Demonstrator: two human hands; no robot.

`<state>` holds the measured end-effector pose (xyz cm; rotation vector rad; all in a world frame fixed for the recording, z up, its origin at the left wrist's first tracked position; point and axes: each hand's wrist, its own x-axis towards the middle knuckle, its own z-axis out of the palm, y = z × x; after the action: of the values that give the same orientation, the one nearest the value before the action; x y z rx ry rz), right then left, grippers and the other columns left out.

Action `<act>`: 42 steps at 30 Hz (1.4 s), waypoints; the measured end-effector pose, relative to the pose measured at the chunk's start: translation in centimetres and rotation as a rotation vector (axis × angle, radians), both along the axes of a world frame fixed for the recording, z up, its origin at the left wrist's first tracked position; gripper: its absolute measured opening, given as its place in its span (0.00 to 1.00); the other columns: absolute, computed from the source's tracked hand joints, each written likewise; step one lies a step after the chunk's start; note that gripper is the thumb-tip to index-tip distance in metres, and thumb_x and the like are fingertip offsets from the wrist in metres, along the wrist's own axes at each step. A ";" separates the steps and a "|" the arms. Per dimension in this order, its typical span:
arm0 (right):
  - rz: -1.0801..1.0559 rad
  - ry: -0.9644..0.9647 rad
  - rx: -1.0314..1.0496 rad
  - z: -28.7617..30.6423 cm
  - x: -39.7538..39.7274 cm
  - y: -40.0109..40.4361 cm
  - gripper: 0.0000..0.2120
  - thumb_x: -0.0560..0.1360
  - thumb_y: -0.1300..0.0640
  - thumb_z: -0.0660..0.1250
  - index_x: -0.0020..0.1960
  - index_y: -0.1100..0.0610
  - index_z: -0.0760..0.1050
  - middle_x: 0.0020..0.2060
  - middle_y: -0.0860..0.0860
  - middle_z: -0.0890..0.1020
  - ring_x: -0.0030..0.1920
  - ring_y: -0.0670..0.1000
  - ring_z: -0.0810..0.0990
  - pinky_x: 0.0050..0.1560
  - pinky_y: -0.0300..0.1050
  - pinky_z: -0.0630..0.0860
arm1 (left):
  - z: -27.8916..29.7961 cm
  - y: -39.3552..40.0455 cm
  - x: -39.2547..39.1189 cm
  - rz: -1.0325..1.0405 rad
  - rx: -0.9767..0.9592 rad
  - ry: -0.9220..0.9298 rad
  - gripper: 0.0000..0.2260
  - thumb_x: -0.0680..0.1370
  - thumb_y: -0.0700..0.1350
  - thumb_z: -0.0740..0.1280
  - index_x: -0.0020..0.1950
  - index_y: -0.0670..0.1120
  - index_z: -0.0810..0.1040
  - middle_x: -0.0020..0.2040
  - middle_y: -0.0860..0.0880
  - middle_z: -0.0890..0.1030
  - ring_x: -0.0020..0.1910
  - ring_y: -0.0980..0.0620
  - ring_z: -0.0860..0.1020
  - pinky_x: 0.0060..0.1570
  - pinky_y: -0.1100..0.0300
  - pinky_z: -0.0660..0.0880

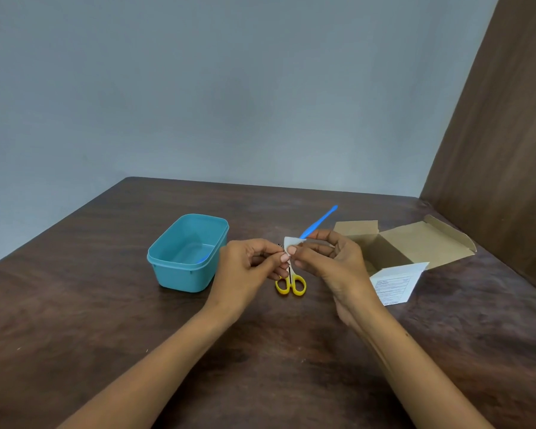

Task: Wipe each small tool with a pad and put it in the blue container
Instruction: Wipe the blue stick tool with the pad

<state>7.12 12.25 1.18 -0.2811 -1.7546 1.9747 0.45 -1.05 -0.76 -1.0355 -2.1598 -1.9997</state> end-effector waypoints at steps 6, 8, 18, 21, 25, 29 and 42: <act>-0.078 0.069 -0.052 0.2 0.1 0.0 0.15 0.66 0.67 0.75 0.50 0.59 0.76 0.38 0.54 0.86 0.42 0.51 0.85 0.42 0.39 0.80 | 0.3 0.2 0.1 -0.033 0.004 0.021 0.05 0.75 0.36 0.68 0.49 0.39 0.82 0.39 0.42 0.85 0.38 0.49 0.84 0.41 0.58 0.82; -0.074 0.065 -0.061 0.1 0.1 -0.2 0.19 0.65 0.64 0.76 0.53 0.58 0.75 0.40 0.54 0.86 0.43 0.51 0.85 0.43 0.39 0.80 | 0.3 0.1 0.1 -0.012 0.019 0.034 0.05 0.75 0.36 0.68 0.48 0.38 0.82 0.38 0.43 0.85 0.37 0.50 0.84 0.39 0.61 0.81; -0.044 0.061 -0.093 0.5 0.2 0.1 0.24 0.63 0.66 0.77 0.54 0.58 0.71 0.40 0.57 0.86 0.42 0.51 0.85 0.48 0.44 0.80 | 0.5 -0.3 -0.1 0.021 -0.043 0.147 0.04 0.75 0.37 0.69 0.46 0.41 0.83 0.35 0.47 0.85 0.36 0.55 0.84 0.36 0.66 0.78; -0.065 0.084 -0.146 0.7 0.2 0.2 0.25 0.63 0.67 0.76 0.56 0.59 0.70 0.41 0.57 0.86 0.42 0.51 0.85 0.46 0.41 0.81 | 0.5 -0.3 0.0 0.029 -0.042 0.139 0.03 0.75 0.38 0.69 0.45 0.40 0.83 0.35 0.47 0.84 0.35 0.55 0.84 0.36 0.65 0.79; 0.007 0.016 -0.124 0.3 0.2 -0.2 0.26 0.63 0.65 0.77 0.57 0.61 0.70 0.41 0.57 0.86 0.42 0.53 0.85 0.45 0.42 0.81 | 0.4 -0.5 -0.1 0.042 -0.071 0.164 0.04 0.75 0.38 0.69 0.45 0.41 0.83 0.35 0.48 0.84 0.35 0.56 0.83 0.35 0.66 0.78; 0.061 0.000 -0.124 0.3 0.3 -0.3 0.28 0.62 0.65 0.77 0.58 0.62 0.70 0.40 0.58 0.85 0.40 0.53 0.85 0.46 0.43 0.81 | 0.6 -0.7 -0.2 0.009 -0.092 0.138 0.05 0.76 0.38 0.67 0.46 0.43 0.84 0.36 0.48 0.85 0.37 0.54 0.84 0.36 0.64 0.79; 0.055 -0.013 -0.149 0.4 0.3 -0.4 0.28 0.62 0.65 0.77 0.59 0.60 0.69 0.43 0.59 0.85 0.41 0.53 0.85 0.45 0.43 0.81 | 1.0 -0.8 0.0 -0.010 -0.069 0.053 0.06 0.76 0.37 0.67 0.47 0.43 0.84 0.38 0.46 0.85 0.38 0.52 0.84 0.35 0.64 0.79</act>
<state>7.40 11.89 1.57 -0.2995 -1.6413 2.1518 0.48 -1.87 0.26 -1.0962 -2.2161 -1.8916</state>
